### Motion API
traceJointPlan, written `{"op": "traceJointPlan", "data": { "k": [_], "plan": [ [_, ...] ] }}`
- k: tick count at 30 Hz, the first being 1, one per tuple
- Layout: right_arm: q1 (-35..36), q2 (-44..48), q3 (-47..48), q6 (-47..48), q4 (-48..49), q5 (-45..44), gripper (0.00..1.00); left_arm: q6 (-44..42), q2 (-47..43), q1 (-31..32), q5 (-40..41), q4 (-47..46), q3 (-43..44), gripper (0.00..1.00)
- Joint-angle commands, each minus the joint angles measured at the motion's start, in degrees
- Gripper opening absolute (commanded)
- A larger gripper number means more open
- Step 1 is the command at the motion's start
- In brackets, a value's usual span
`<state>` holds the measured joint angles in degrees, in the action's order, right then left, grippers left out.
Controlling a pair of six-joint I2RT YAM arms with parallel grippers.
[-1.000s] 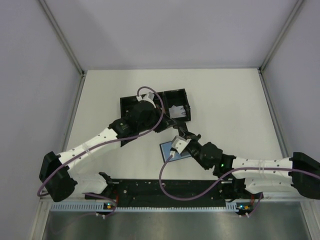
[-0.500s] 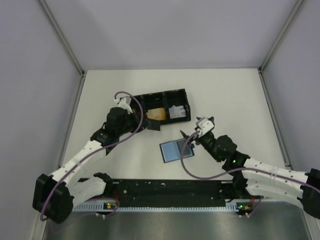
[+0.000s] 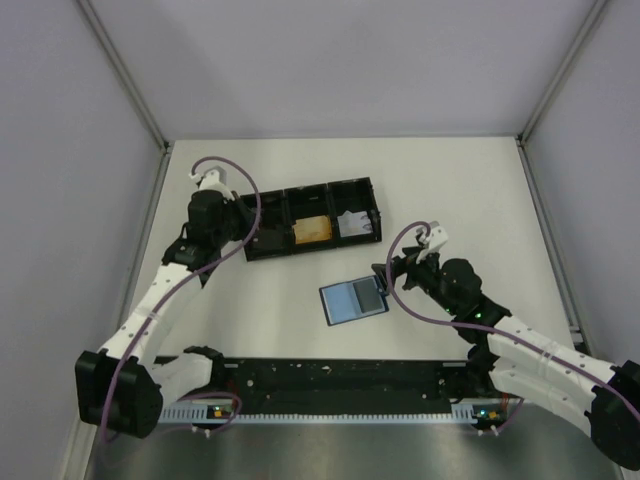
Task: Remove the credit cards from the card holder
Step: Place the credit card in the storage box.
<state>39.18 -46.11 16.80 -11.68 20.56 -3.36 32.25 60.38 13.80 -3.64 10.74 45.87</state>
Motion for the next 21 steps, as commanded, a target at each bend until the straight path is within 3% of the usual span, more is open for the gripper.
{"op": "traceJointPlan", "data": {
  "k": [1,13,21],
  "plan": [
    [-0.51,1.02,1.13,-2.2,-2.1,-0.6,0.98,-2.1,6.05,-2.02,5.22,3.76,6.68,0.0],
    [-0.51,0.93,0.96,-1.77,-1.84,-0.6,0.98,-3.86,28.2,-2.73,-0.84,10.26,21.1,0.0],
    [-0.51,0.67,0.96,-1.59,-1.75,-1.04,0.98,-1.4,35.15,-2.9,-3.66,9.29,22.77,0.0]
  ]
}}
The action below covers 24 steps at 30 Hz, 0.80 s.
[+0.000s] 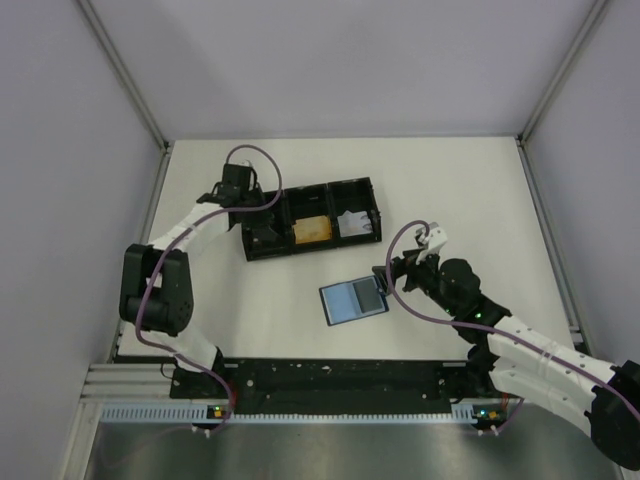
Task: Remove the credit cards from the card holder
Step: Place the credit card in the storage box.
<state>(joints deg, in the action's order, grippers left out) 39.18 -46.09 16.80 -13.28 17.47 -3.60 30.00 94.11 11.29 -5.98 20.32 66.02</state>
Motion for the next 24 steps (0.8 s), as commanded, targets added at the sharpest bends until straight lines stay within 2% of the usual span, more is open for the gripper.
{"op": "traceJointPlan", "data": {
  "k": [1,4,9,11,18,23,24],
  "plan": [
    [-0.51,0.73,0.96,0.09,1.33,-0.8,0.98,0.94,1.95,-0.39,-0.8,0.25,2.88,0.01],
    [-0.51,0.56,0.96,0.27,1.25,-1.06,0.98,1.38,3.19,-0.39,1.75,4.37,4.82,0.14],
    [-0.51,0.56,0.87,0.53,0.98,-1.59,0.98,1.12,0.21,-0.39,7.89,7.54,5.79,0.47],
    [-0.51,0.56,1.04,0.62,0.81,-1.59,0.98,0.85,-2.16,-0.39,9.75,8.42,5.79,0.54],
    [-0.51,-0.84,3.32,-2.01,-1.73,-0.36,0.98,-0.73,-10.42,-0.3,12.13,12.55,5.62,0.64],
    [-0.51,-1.29,5.88,-2.28,-5.78,-0.36,0.98,-1.26,-15.79,-0.3,6.61,8.08,1.49,0.64],
    [-0.51,-1.03,6.05,-1.93,-5.96,-0.79,0.98,-0.39,-15.45,-0.3,3.72,7.03,1.31,0.71]
  ]
}}
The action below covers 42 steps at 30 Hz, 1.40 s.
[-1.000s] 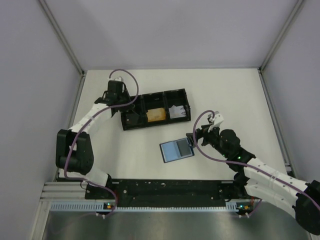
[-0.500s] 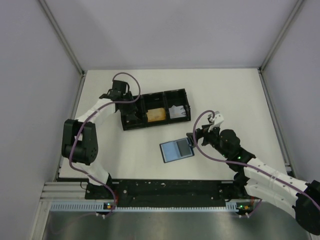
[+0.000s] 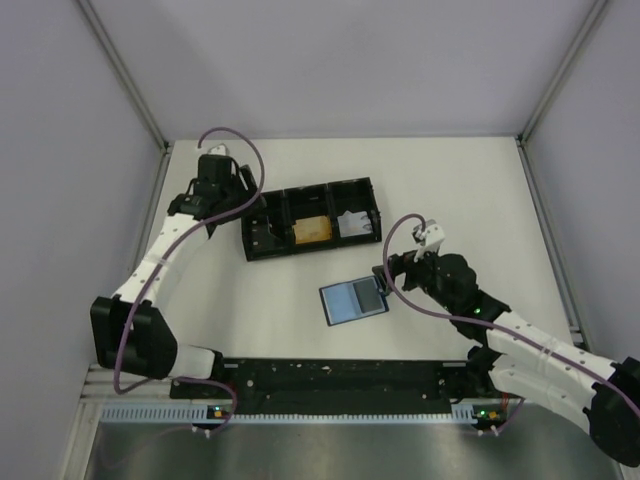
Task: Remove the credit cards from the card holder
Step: Place the credit card in the storage box.
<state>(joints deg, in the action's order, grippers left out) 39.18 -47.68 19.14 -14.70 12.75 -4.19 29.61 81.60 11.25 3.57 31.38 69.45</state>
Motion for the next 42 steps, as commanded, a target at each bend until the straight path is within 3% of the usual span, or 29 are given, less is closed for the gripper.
{"op": "traceJointPlan", "data": {
  "k": [1,3,5,11,14,26,36,42],
  "plan": [
    [-0.51,0.75,3.45,-0.25,-0.8,-0.56,0.98,0.36,-1.46,-0.17,-7.34,-4.48,-1.87,0.72],
    [-0.51,0.66,2.84,0.2,0.25,-0.56,0.98,0.98,1.7,-0.08,-8.84,-4.22,-0.38,0.7],
    [-0.51,0.48,1.79,0.2,1.92,-0.21,0.98,1.5,5.04,0.0,-10.77,-3.08,1.29,0.58],
    [-0.51,-0.57,0.29,0.72,3.68,-0.82,0.98,3.09,10.93,1.67,-14.21,-7.47,2.44,0.45],
    [-0.51,-1.01,0.2,1.25,3.68,-0.82,0.98,3.35,14.8,1.85,-13.86,-7.21,3.85,0.28],
    [-0.51,-2.07,0.2,1.78,3.86,-1.26,0.98,2.3,18.15,0.97,-0.15,-3.16,1.74,0.21],
    [-0.51,-2.94,0.46,1.95,3.59,-1.35,0.98,1.51,19.47,0.09,3.54,-0.27,2.35,0.21],
    [-0.42,-2.77,0.64,1.78,3.51,-1.0,0.98,2.03,15.71,0.09,0.04,-1.14,1.39,0.24]
  ]
}}
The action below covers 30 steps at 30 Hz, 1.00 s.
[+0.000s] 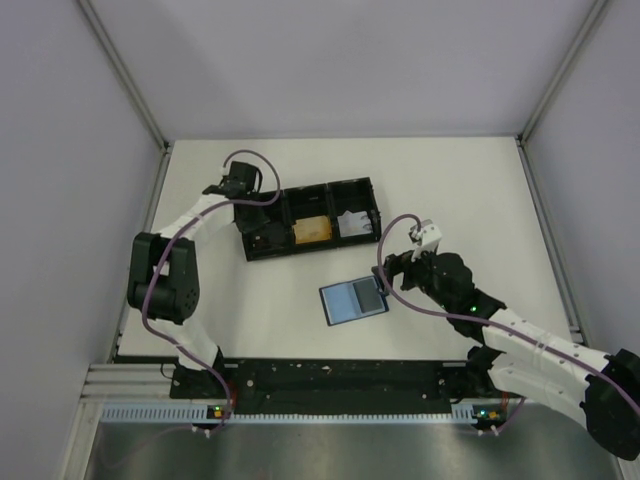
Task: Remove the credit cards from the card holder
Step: Place the credit card in the storage box, then remove the credit card from the card holder.
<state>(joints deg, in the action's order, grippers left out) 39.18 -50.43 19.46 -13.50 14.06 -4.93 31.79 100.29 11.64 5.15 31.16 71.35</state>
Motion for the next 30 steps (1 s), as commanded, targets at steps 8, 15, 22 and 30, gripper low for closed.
{"op": "traceJointPlan", "data": {
  "k": [8,15,22,30],
  "plan": [
    [-0.51,-0.28,3.91,-2.5,-3.42,1.41,0.98,1.34,-19.06,1.19,-9.97,-2.59,-5.33,0.41],
    [-0.51,1.48,8.04,-4.61,-12.12,1.32,0.98,3.8,-35.41,7.6,-14.29,-10.67,-17.98,0.56],
    [-0.42,1.3,10.86,-8.29,-21.79,6.06,0.98,5.29,-45.53,18.67,-13.32,-18.23,-28.36,0.67],
    [-0.07,-3.34,14.72,-11.99,-24.87,8.09,0.97,9.07,-45.01,24.13,-13.93,-30.7,-38.21,0.62]
  ]
}}
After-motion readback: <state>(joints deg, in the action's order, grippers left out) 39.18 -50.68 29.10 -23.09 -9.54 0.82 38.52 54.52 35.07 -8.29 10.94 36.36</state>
